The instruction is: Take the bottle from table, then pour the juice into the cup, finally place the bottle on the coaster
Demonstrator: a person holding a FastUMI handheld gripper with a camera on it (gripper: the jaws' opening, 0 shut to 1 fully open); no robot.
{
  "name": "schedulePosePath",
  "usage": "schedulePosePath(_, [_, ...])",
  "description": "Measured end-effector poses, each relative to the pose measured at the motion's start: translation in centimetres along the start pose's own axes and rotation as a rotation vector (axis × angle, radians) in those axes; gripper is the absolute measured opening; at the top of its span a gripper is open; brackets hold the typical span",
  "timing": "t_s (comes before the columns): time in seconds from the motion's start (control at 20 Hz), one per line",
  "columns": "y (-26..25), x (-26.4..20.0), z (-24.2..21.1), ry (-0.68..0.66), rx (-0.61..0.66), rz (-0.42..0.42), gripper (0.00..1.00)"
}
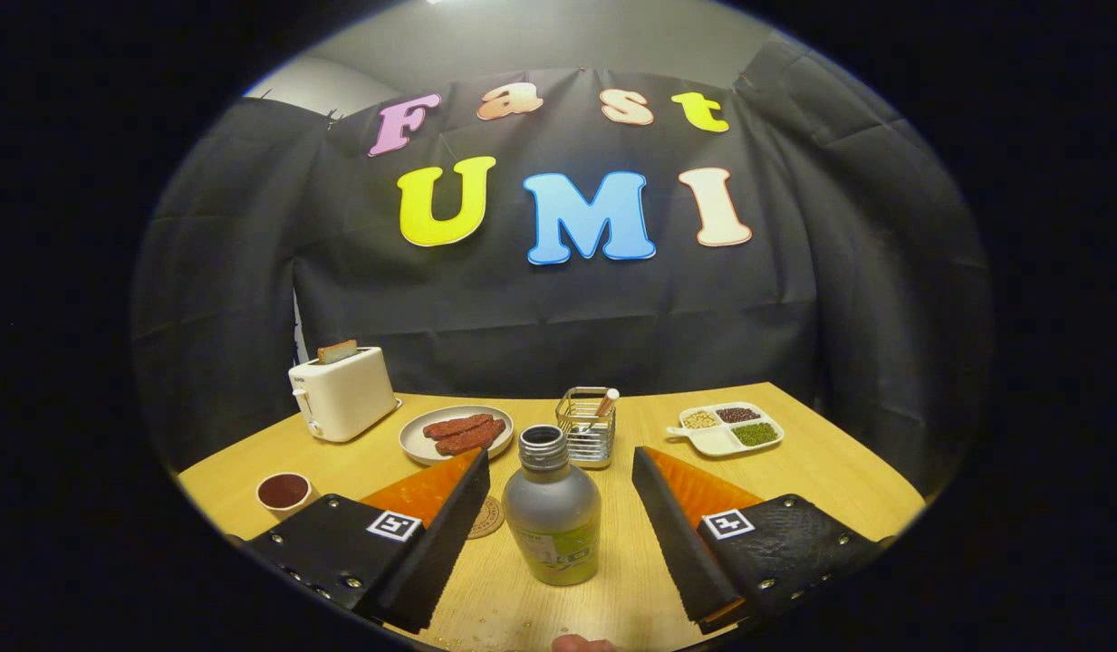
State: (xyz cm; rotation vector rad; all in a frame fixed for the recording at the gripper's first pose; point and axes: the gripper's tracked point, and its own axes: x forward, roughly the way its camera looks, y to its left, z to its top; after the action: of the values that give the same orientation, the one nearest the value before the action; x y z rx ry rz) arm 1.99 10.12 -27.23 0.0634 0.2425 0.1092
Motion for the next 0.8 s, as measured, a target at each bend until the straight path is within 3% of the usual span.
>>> schedulePosePath(0.6, [0.0, 4.8, -6.8, 0.03, -0.057, -0.095, 0.97])
schedulePosePath(0.7, [0.2, 4.9, -7.0, 0.079, -0.078, -0.11, 0.81])
schedulePosePath(0.8, [0.2, 4.7, -6.6, 0.131, -0.119, -0.117, 0.79])
